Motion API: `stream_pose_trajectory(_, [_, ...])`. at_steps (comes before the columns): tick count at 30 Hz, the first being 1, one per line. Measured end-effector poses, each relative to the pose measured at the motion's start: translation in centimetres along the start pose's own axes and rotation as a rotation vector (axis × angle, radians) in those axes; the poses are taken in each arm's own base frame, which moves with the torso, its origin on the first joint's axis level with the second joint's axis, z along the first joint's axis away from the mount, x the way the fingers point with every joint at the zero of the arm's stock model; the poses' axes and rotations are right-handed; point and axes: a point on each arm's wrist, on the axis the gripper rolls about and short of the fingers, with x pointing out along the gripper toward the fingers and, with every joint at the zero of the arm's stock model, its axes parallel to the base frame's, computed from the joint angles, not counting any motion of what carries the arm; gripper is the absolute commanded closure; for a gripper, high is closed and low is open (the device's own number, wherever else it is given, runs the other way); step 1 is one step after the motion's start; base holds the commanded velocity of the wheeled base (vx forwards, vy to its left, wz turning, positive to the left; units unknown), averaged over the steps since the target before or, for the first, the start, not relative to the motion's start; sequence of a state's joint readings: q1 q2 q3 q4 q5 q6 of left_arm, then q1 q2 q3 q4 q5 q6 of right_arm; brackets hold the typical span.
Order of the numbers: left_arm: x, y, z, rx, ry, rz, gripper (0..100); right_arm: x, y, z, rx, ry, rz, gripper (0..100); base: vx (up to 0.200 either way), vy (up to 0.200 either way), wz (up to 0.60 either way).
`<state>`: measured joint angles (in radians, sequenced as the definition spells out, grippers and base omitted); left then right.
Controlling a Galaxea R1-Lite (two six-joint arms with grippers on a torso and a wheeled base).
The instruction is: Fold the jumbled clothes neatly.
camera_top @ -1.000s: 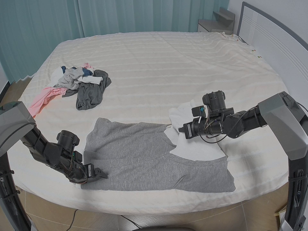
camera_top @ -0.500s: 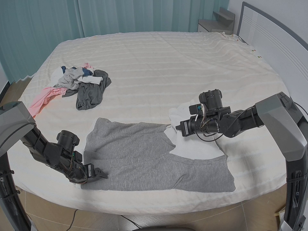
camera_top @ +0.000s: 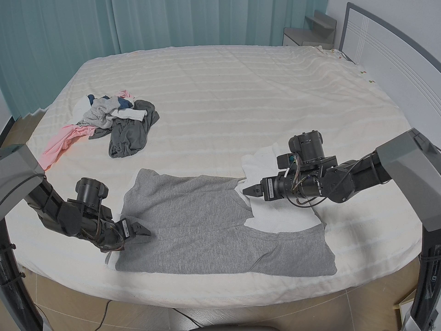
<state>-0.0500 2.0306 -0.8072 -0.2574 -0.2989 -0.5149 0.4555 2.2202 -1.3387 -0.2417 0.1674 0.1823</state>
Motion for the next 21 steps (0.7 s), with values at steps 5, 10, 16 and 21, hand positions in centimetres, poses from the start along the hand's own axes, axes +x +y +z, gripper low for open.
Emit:
stream_pose_trajectory(5, [-1.7, 0.0, 0.9, 0.006, -0.007, 0.007, 0, -2.7, -0.3, -2.1, 0.053, 0.025, -0.031, 0, 0.0, 0.0, 0.0])
stream_pose_trajectory(10, [-2.8, 0.1, 1.1, 0.037, 0.018, 0.025, 0, -5.4, -0.6, -4.9, 0.085, 0.01, -0.061, 0, 0.0, 0.0, 0.0])
stream_pose_trajectory(16, [-3.0, 0.4, 1.4, 0.054, 0.034, 0.037, 0, -8.6, -0.9, -7.9, 0.104, -0.036, -0.077, 0, 0.0, 0.0, 0.0])
stream_pose_trajectory(21, [-2.2, 0.9, 1.5, 0.06, 0.052, 0.051, 0, -11.3, -1.2, -9.6, 0.142, -0.082, -0.085, 0, 0.0, 0.0, 0.0])
